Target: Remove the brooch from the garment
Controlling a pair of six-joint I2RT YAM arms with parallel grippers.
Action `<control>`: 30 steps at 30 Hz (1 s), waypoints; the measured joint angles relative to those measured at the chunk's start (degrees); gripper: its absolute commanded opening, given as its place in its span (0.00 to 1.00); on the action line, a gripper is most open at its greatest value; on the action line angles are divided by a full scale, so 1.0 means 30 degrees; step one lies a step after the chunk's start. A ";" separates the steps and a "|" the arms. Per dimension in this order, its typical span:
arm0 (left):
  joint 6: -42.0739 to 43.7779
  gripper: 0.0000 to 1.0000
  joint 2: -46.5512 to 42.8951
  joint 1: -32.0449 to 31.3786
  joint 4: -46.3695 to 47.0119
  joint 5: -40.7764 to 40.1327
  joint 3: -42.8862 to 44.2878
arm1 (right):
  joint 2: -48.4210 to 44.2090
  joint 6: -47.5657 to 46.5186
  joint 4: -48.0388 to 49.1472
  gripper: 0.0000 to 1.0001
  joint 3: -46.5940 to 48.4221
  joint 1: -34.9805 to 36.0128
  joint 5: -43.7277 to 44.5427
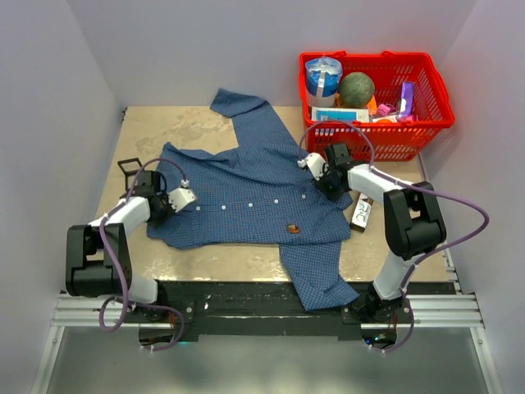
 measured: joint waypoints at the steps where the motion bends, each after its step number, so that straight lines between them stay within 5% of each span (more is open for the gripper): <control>1: -0.0007 0.18 0.0022 0.0073 -0.0503 0.0248 0.0291 | -0.0007 0.0160 -0.0233 0.27 0.0197 0.0000 -0.0058; 6: -0.0328 0.54 -0.0707 -0.0889 -0.3876 0.3869 0.4109 | -0.0211 0.0816 -0.1821 0.37 0.2375 0.0000 -0.0896; 12: -0.2280 0.71 -0.3024 -0.7475 -0.3526 0.7359 0.7475 | -0.2033 0.1712 -0.3111 0.63 0.4087 0.0000 -0.1814; 16: -0.2929 0.69 -0.1676 -1.2342 -0.2164 0.7657 0.7985 | -0.2572 0.2841 -0.3082 0.77 0.4357 -0.0015 -0.2317; 19: -0.3133 0.65 0.1421 -1.4571 -0.1333 0.7737 0.8706 | -0.2557 0.4095 -0.2754 0.78 0.4146 -0.0124 -0.2710; 30: -0.3774 0.55 0.6630 -1.5132 0.0444 0.9792 0.9573 | -0.2557 0.8218 -0.1807 0.76 0.4029 -0.1931 -0.4743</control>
